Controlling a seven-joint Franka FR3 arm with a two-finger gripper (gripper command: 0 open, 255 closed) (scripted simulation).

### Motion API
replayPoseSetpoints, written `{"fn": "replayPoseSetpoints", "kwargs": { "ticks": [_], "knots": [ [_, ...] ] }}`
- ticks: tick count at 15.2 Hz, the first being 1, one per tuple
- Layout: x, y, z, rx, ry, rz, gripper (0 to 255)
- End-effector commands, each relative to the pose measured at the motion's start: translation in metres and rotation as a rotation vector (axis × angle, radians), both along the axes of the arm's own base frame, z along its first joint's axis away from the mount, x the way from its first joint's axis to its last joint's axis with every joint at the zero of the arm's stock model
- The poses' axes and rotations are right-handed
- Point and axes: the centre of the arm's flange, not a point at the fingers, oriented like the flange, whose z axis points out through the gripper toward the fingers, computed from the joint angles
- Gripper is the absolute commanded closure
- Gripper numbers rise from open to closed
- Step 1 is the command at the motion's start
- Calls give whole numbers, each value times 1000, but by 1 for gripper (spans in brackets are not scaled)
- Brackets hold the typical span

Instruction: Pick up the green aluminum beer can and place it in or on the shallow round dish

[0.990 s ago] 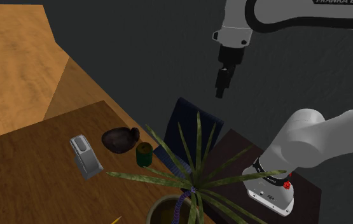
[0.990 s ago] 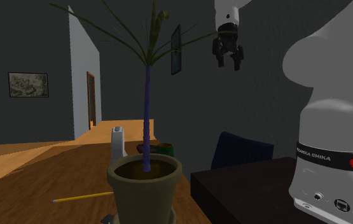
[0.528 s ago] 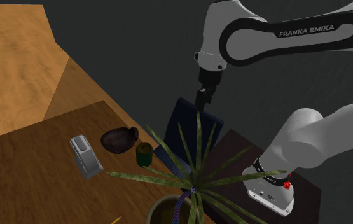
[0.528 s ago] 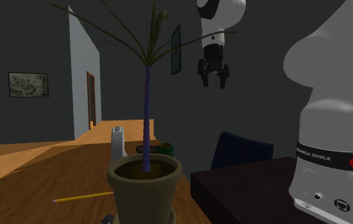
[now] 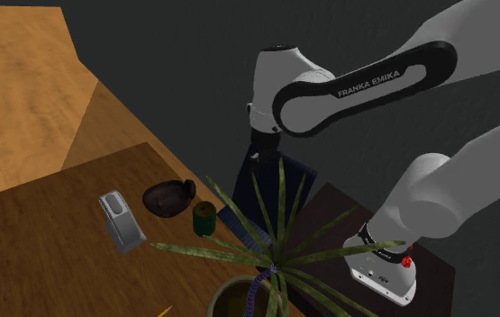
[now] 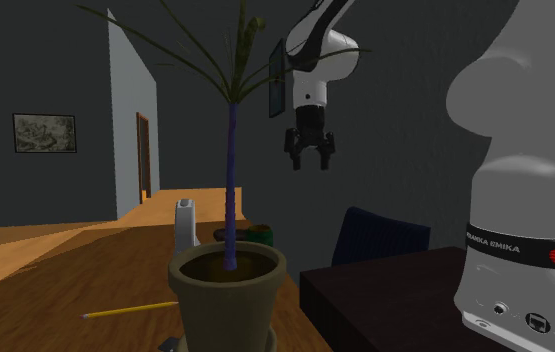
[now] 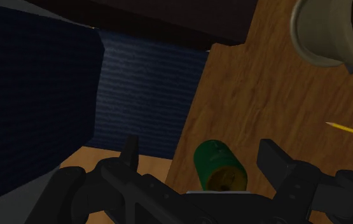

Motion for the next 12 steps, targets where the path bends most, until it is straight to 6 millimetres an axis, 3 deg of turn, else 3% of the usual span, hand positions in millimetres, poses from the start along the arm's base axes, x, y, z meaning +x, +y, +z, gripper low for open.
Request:
{"fn": "replayPoseSetpoints", "kwargs": {
  "ticks": [1, 12],
  "knots": [
    [8, 14, -20, 0, -11, -1, 0],
    [61, 87, -131, -8, -61, -5, 0]
  ]
}}
